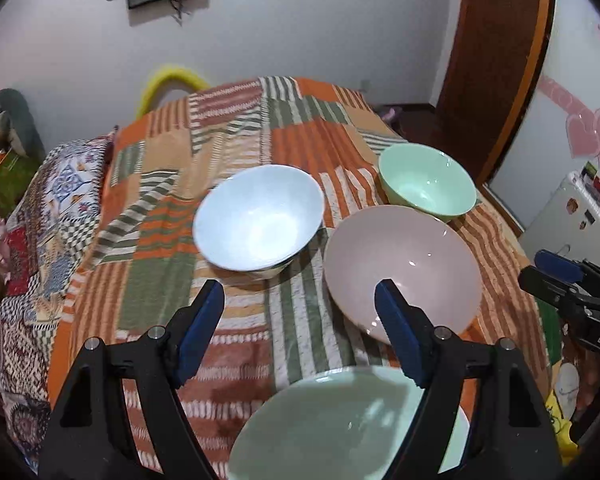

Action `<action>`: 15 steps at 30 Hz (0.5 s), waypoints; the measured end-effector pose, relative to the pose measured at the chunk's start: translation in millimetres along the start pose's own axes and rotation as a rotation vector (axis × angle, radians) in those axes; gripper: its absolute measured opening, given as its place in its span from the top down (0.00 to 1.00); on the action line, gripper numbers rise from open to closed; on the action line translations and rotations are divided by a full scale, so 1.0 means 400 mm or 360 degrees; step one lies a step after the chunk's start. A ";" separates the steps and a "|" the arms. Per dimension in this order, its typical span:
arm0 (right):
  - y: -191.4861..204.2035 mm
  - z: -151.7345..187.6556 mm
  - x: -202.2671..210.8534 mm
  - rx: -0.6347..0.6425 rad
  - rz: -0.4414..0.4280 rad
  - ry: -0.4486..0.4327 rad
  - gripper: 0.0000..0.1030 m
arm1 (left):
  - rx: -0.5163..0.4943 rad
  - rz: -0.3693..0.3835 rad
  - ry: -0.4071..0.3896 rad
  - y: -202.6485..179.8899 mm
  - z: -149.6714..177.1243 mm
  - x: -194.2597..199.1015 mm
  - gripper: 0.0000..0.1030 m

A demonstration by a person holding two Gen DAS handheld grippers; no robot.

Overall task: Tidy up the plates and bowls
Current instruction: 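Move both grippers to the pale pink bowl rim and close on it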

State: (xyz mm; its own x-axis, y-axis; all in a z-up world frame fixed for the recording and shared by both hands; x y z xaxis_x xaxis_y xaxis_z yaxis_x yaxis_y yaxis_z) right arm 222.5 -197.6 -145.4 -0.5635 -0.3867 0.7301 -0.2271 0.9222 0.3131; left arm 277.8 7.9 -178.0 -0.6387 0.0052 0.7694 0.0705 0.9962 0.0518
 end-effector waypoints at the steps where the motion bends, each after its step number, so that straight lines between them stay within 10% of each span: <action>1: -0.007 -0.005 -0.015 -0.0013 0.0002 0.0014 0.42 | -0.0008 -0.0005 0.0009 -0.004 -0.003 -0.016 0.24; 12: -0.031 -0.018 -0.129 -0.0058 -0.0012 0.0119 0.43 | -0.0036 0.0147 0.0122 -0.023 -0.024 -0.164 0.26; 15: -0.036 -0.014 -0.144 -0.0067 -0.0044 0.0151 0.56 | -0.0043 0.0194 0.0156 -0.027 -0.023 -0.186 0.44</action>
State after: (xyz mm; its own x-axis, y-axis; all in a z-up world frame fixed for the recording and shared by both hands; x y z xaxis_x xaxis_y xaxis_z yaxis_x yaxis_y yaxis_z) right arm 262.6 -188.6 -188.4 -0.4790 -0.4129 0.7746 -0.2066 0.9107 0.3577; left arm 331.6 -4.2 -230.1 -0.5467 0.1160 0.8293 0.1642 0.9860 -0.0297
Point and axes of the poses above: each gripper's, at about its wrist camera, not at the fingertips, and x roughly against the way its jaws point, y to its left, z to its underside, the point moved 2 cm from there along -x, roughly the way its jaws point, and after that the axes turned 6 degrees about -x, right-handed, at the moved point
